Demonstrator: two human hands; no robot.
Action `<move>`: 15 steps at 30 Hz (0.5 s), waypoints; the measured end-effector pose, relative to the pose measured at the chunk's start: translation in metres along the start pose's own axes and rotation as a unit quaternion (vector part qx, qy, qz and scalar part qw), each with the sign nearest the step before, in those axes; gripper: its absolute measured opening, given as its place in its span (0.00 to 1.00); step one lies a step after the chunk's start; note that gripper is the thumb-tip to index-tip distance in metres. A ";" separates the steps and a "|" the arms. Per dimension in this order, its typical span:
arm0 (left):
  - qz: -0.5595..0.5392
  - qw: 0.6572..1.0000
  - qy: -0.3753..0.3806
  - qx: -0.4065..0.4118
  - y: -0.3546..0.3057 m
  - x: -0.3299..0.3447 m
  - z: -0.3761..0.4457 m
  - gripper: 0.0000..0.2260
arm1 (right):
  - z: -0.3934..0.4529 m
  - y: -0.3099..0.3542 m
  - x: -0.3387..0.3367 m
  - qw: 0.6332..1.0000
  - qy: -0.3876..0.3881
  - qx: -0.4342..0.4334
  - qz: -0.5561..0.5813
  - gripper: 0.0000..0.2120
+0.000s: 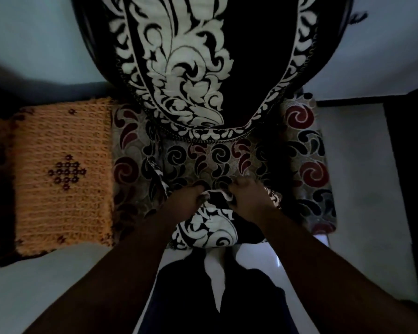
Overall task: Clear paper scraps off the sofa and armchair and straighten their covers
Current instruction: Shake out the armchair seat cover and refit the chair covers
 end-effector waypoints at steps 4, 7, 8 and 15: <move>0.041 0.999 0.015 -0.014 -0.041 0.010 -0.056 0.21 | -0.062 0.016 -0.017 0.999 -0.028 -0.027 0.011 0.13; 0.119 0.992 0.026 -0.013 -0.068 0.018 -0.097 0.23 | -0.112 0.016 -0.027 0.999 -0.036 -0.033 0.017 0.12; 0.143 0.990 0.017 -0.015 -0.075 0.021 -0.110 0.22 | -0.131 0.016 -0.031 0.998 -0.049 -0.041 0.017 0.11; 0.177 0.970 -0.120 -0.118 -0.114 0.054 -0.191 0.25 | -0.220 0.004 -0.047 0.987 -0.135 -0.065 0.052 0.09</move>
Point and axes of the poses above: each hand's wrist, its own z-axis towards the middle knuckle, its own x-axis out of the palm, y = z × x, the point moved 5 cm from there along z, towards the middle knuckle, and after that the axes turned 14 degrees about y, right-handed, at the moved point
